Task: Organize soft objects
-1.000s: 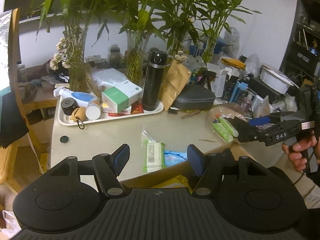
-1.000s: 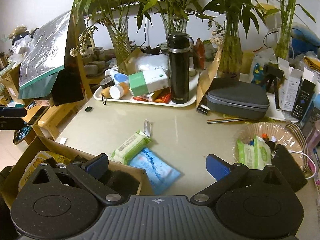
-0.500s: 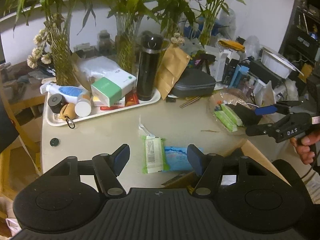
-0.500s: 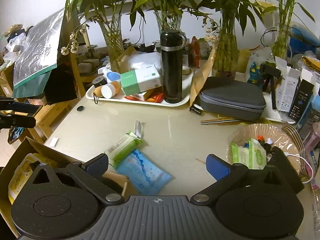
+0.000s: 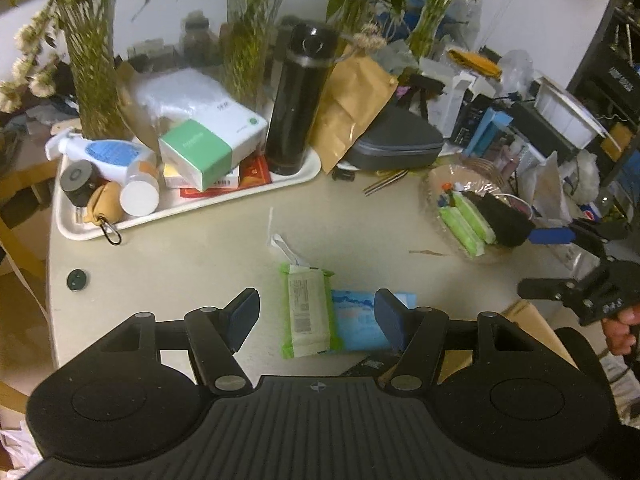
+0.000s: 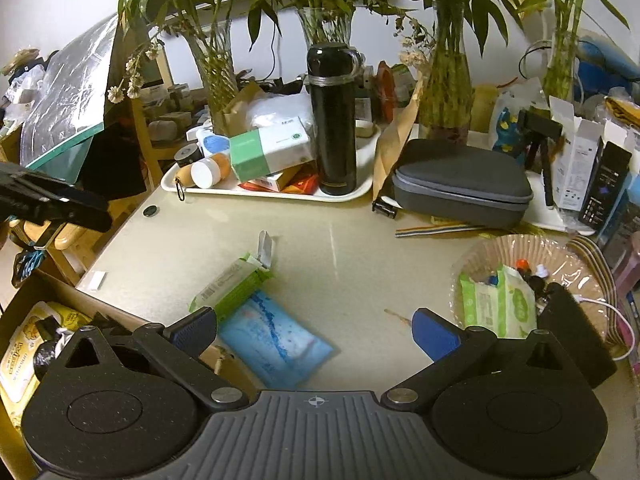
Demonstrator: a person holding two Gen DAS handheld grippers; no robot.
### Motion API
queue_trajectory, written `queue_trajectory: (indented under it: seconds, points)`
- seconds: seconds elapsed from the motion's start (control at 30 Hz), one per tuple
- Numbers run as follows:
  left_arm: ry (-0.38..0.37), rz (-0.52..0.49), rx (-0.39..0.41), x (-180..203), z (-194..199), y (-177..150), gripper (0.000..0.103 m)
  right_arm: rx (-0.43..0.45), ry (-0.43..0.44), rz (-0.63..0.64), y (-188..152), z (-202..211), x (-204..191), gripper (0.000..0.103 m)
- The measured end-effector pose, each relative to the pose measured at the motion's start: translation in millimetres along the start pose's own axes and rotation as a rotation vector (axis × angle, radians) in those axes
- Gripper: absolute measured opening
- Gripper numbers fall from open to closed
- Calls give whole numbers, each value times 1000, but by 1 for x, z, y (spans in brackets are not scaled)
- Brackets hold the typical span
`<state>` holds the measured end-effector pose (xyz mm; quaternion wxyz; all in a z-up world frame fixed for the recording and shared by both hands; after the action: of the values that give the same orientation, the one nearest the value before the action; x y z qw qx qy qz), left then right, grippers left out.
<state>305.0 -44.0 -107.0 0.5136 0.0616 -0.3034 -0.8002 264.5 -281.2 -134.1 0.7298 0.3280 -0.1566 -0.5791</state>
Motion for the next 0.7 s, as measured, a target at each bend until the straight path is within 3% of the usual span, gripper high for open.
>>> queue_trajectory:
  seconds: [0.37, 0.6, 0.7]
  points:
    - [-1, 71, -148, -23, -51, 15, 63, -1, -16, -11, -2, -6, 13, 103]
    - [8, 52, -224, -22, -79, 19, 63, -3, -24, -24, -3, -8, 20, 103]
    - [6, 55, -276, -22, -98, 19, 75, 0, -23, -32, -4, -9, 21, 103]
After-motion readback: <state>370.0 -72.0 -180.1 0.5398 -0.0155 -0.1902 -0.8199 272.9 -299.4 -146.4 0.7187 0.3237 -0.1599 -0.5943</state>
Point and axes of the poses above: each gripper's, at about its wrist camera, not at the fingertips, and z roughly against the way its jaws point, x to its right, y to its top, the point moved 8 cm from there along -z, roughly the way its jaws point, and after that the axes turned 4 degrees about -x, right-handed, at the moved point
